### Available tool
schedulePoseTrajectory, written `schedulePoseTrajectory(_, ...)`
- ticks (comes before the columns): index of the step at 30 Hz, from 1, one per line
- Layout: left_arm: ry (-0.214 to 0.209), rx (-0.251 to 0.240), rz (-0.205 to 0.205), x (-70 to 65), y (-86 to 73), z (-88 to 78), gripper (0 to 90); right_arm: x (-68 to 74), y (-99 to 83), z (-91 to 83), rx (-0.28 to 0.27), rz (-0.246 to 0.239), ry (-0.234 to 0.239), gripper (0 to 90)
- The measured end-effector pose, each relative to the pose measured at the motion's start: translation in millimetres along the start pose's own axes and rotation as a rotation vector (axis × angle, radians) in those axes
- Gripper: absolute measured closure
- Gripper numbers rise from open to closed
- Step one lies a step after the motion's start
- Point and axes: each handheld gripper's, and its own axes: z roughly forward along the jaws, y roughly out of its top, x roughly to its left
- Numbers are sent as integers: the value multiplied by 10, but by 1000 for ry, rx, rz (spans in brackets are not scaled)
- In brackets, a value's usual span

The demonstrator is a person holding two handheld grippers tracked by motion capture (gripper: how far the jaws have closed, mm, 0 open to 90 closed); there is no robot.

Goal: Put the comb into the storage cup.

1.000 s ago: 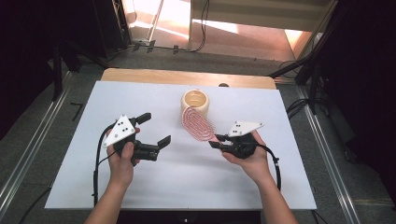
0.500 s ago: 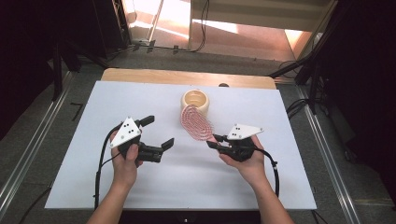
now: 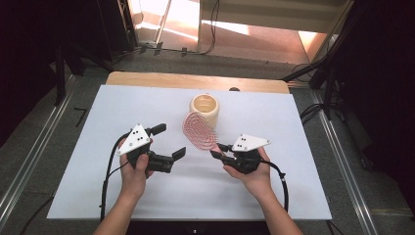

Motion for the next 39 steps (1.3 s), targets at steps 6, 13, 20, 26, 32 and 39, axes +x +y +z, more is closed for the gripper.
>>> schedulePoseTrajectory(6,-23,-3,-16,-43,16,24,0,68,9,33,-15,-5,-3,678)
schedulePoseTrajectory(13,-27,5,-42,-89,23,69,31,136,17,72,-20,-14,-3,678)
schedulePoseTrajectory(20,-39,12,-69,-114,25,105,61,204,27,119,-16,-23,11,678)
schedulePoseTrajectory(26,-27,7,-101,-140,44,119,136,259,33,147,-20,-35,3,678)
schedulePoseTrajectory(32,-2,24,-116,-180,44,168,182,301,38,162,-26,-41,0,678)
schedulePoseTrajectory(39,15,40,-137,-190,36,197,217,339,34,182,-33,-52,-8,678)
